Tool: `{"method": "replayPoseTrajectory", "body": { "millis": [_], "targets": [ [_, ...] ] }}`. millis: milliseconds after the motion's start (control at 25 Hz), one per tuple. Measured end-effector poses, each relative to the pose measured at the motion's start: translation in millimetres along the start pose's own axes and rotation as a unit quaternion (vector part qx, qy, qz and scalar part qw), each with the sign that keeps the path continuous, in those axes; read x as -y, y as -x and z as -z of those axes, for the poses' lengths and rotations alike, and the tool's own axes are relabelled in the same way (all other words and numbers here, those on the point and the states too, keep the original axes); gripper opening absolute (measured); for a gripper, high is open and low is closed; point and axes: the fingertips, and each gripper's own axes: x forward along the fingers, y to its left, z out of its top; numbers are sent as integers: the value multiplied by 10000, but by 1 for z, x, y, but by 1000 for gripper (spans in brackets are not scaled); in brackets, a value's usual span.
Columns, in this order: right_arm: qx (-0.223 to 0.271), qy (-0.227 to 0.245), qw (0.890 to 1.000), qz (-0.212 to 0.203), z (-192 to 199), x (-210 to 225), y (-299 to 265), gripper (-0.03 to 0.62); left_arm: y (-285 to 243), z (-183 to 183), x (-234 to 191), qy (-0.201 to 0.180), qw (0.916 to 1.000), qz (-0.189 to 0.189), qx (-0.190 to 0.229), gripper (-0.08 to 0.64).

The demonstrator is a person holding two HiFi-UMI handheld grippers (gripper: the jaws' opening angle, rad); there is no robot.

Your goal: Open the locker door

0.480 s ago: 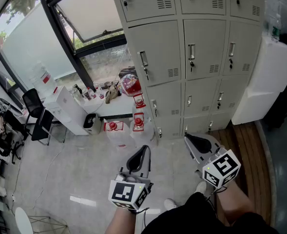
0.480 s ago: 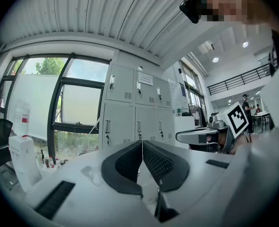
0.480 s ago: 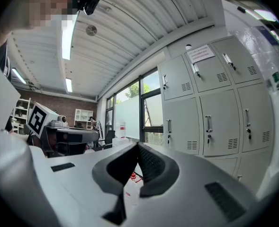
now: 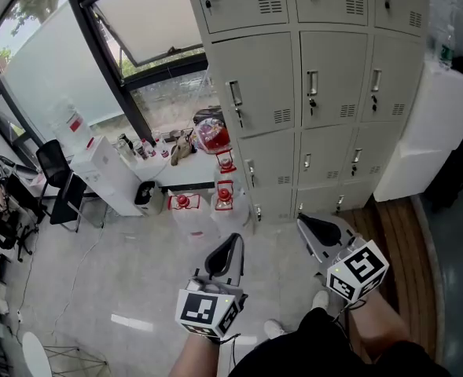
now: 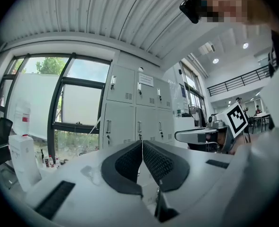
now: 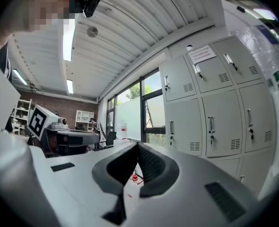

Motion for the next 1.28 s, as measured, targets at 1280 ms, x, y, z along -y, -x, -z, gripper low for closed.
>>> {"method": "replayPoseTrajectory", "body": {
  "millis": [1280],
  "targets": [
    [-37, -307, 9995, 13, -1, 97, -70, 54, -94, 9, -40, 36, 9998, -101, -182, 20]
  ]
}}
